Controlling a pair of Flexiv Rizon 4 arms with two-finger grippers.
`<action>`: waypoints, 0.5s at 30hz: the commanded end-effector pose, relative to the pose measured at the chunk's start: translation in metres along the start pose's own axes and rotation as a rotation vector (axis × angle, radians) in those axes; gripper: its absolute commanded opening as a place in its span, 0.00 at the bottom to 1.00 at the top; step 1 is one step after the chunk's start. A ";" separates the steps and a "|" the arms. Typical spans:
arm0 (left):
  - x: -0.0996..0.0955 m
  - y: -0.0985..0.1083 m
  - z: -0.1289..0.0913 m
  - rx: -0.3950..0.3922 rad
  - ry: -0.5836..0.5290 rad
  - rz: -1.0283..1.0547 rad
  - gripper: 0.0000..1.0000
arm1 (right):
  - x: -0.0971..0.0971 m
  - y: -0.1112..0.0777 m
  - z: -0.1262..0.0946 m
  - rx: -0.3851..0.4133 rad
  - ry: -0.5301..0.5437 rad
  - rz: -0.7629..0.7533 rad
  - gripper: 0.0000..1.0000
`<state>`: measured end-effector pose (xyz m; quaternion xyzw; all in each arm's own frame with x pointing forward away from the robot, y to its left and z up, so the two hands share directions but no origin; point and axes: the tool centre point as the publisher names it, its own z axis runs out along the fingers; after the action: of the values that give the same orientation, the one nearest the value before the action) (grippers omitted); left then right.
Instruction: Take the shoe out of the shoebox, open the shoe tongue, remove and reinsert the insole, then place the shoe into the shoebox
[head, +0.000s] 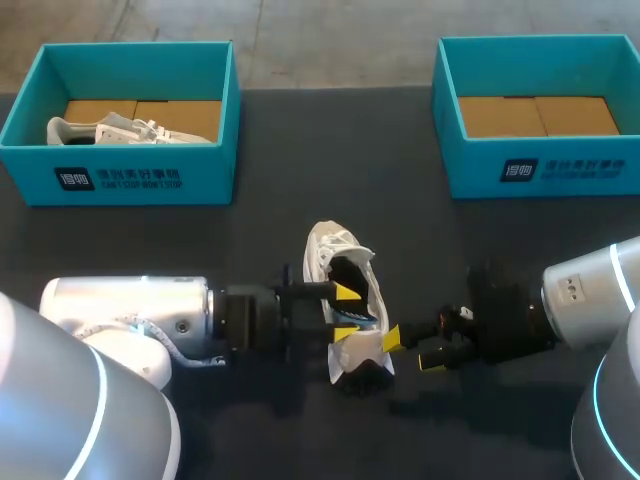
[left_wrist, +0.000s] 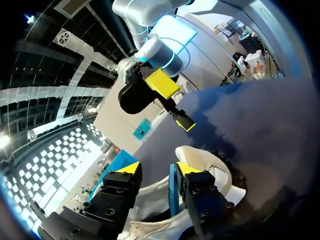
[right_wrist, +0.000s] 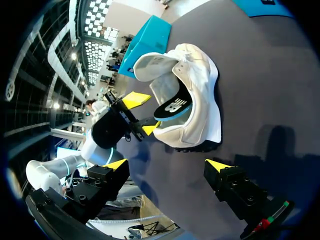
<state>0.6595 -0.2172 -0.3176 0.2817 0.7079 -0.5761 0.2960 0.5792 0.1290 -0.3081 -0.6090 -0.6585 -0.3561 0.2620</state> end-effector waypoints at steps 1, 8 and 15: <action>-0.005 -0.010 -0.016 -0.007 0.012 0.004 0.42 | 0.001 0.000 0.002 -0.001 -0.004 0.001 1.00; -0.018 -0.013 -0.031 -0.030 0.038 0.008 0.37 | 0.001 0.000 0.002 -0.001 -0.004 0.001 1.00; -0.025 -0.016 -0.041 -0.035 0.128 -0.005 0.38 | 0.001 0.000 0.002 -0.001 -0.004 0.001 1.00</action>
<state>0.6579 -0.1888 -0.2909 0.2972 0.7283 -0.5522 0.2762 0.5792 0.1290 -0.3081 -0.6090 -0.6585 -0.3561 0.2620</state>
